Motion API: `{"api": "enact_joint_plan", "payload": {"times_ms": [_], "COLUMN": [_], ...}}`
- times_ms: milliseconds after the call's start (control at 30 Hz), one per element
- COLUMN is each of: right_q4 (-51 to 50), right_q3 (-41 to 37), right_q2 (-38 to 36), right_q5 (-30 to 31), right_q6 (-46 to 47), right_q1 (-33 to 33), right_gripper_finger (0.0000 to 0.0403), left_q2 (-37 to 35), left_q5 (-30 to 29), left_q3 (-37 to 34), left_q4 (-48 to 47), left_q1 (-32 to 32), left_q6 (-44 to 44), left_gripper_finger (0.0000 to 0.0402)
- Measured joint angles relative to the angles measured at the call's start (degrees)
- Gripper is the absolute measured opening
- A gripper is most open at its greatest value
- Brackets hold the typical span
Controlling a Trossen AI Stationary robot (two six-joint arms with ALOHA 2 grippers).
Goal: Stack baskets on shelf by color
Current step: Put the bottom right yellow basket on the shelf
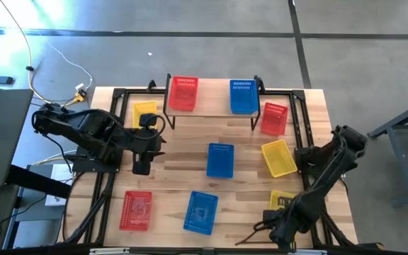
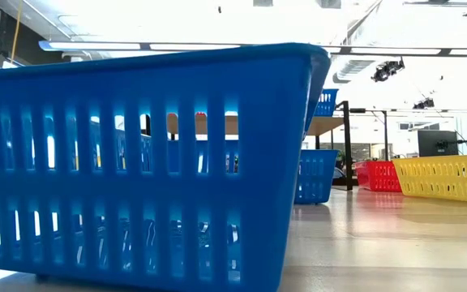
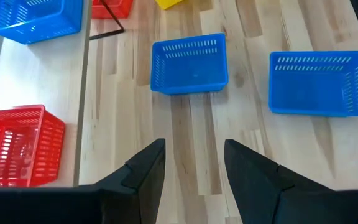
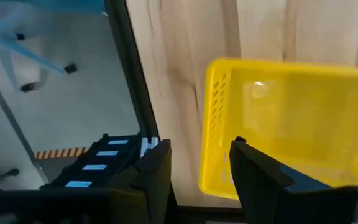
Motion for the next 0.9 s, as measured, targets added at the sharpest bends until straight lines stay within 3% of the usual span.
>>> {"api": "enact_joint_plan", "payload": {"times_ms": [533,667,833,900], "right_q4": [-0.33,-2.70,-3.06,-3.60], "right_q3": [0.00,0.00,0.00,0.54], "right_q2": [9.76,11.25,11.15,10.90], "right_q5": [-3.96,-5.57,-6.89,-7.73], "right_q6": [3.19,5.44,8.88,9.17], "right_q1": [1.21,1.21,0.58,0.19], "right_gripper_finger": [0.0144,0.0109,0.0020,0.0009], "left_q2": [0.04,0.04,0.07,0.05], "left_q5": [-0.20,-0.21,-0.38,-1.14], "left_q3": [0.00,0.00,0.00,0.00], "left_q4": [0.04,0.03,0.03,0.04], "left_q1": [0.21,0.21,0.21,0.21], "left_q6": [2.55,2.57,4.23,4.52], "left_gripper_finger": [0.0156,0.0156,0.0156,0.0156]}}
